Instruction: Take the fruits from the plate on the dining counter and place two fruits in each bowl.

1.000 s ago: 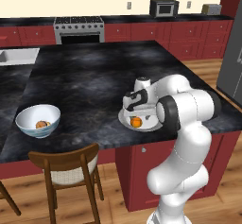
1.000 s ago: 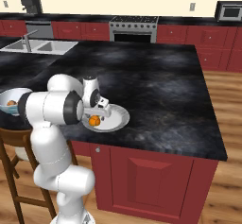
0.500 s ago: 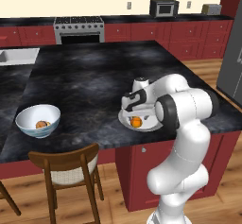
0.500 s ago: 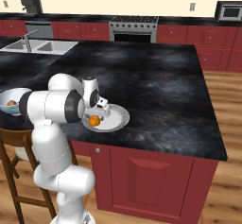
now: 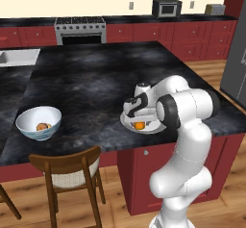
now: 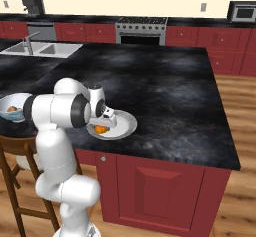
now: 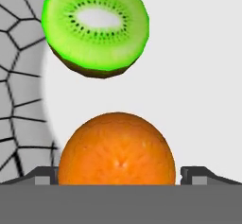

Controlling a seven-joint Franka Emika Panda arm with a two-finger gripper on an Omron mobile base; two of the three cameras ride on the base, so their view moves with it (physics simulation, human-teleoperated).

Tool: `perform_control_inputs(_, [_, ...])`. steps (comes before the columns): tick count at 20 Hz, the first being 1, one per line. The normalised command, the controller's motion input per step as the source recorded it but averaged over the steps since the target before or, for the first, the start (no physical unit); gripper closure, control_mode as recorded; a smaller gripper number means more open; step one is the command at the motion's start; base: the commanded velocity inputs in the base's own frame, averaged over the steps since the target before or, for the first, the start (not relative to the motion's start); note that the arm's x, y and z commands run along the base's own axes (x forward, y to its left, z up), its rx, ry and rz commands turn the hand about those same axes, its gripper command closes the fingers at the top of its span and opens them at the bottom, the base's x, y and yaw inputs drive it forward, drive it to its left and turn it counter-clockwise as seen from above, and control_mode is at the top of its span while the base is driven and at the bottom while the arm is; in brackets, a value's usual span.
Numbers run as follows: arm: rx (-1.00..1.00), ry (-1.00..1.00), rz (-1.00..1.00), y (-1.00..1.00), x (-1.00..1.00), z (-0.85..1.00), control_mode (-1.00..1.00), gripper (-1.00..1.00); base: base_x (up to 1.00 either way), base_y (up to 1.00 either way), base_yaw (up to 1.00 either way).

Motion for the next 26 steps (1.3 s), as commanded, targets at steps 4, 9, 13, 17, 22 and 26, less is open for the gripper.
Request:
perform_control_inputs(4, [0.0, 0.01, 0.0, 0.0, -0.01, -0.25, -1.0, 1.0, 0.0, 0.0, 0.0])
perform_control_inputs(9, [0.0, 0.01, 0.0, 0.0, -0.04, -0.1, -1.0, 1.0, 0.0, 0.0, 0.0])
perform_control_inputs(13, [0.0, 0.0, 0.0, -0.42, -0.66, 0.41, -1.0, 1.0, 0.0, 0.0, 0.0])
perform_control_inputs(17, [0.0, 0.0, 0.0, -0.48, -0.66, 0.46, -1.0, 1.0, 0.0, 0.0, 0.0])
perform_control_inputs(22, [0.0, 0.0, 0.0, -0.43, -0.61, 0.37, -1.0, 1.0, 0.0, 0.0, 0.0])
perform_control_inputs(26, [0.0, 0.0, 0.0, -0.04, -0.32, 0.6, -1.0, 1.0, 0.0, 0.0, 0.0])
